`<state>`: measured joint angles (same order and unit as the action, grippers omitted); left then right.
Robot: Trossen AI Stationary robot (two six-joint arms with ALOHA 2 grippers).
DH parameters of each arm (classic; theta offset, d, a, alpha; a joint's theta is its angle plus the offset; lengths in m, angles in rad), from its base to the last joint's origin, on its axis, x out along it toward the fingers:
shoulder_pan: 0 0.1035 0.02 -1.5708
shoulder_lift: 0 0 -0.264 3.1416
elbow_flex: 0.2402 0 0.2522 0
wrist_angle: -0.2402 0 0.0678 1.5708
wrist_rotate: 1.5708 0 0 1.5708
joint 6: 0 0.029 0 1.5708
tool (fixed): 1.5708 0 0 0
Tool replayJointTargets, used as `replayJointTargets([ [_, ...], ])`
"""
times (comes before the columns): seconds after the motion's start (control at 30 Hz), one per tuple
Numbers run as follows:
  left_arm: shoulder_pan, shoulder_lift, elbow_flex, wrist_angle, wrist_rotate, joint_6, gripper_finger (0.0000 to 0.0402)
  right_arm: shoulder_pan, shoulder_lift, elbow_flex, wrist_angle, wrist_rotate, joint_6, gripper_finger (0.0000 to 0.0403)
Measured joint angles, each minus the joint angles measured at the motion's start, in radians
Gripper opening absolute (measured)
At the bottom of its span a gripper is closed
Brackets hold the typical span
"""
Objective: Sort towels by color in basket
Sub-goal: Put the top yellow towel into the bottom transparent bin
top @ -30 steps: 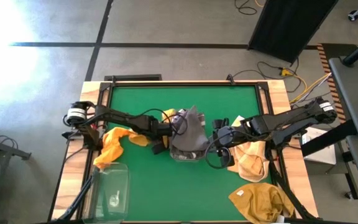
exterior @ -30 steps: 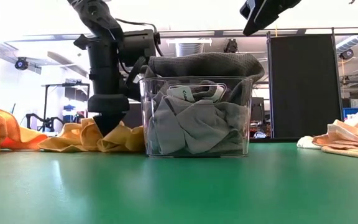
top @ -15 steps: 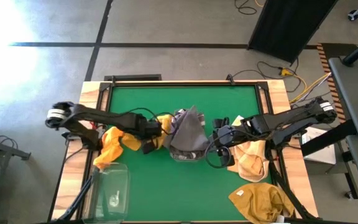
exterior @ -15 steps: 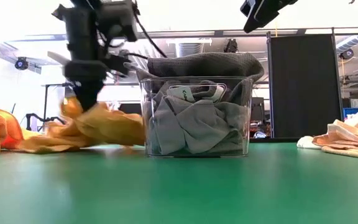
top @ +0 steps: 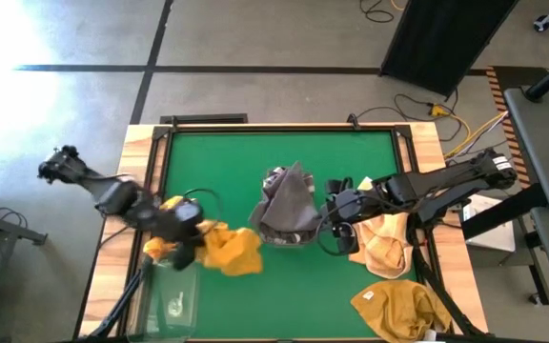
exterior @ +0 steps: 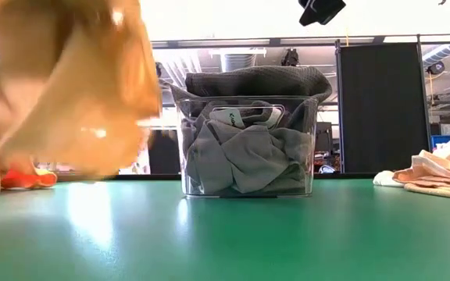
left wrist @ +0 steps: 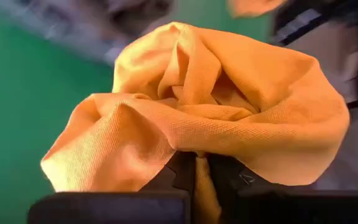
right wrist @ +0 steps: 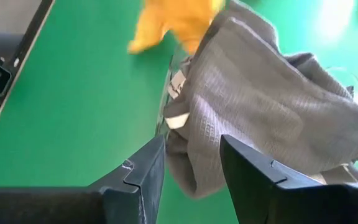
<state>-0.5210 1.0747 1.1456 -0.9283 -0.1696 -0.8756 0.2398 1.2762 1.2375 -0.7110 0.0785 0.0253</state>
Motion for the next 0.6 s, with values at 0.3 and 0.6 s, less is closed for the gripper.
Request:
replayJointTargets([
  [0.3,-0.375,-0.035,0.199,-0.127,-0.160,-0.430,0.0000,0.000,0.000,0.021,0.041,0.001,0.002,0.0157],
  [0.6,-0.524,0.002,0.254,-0.582,-0.016,-1.053,0.0000,0.000,0.000,0.026,0.044,0.001,0.063,0.0145],
])
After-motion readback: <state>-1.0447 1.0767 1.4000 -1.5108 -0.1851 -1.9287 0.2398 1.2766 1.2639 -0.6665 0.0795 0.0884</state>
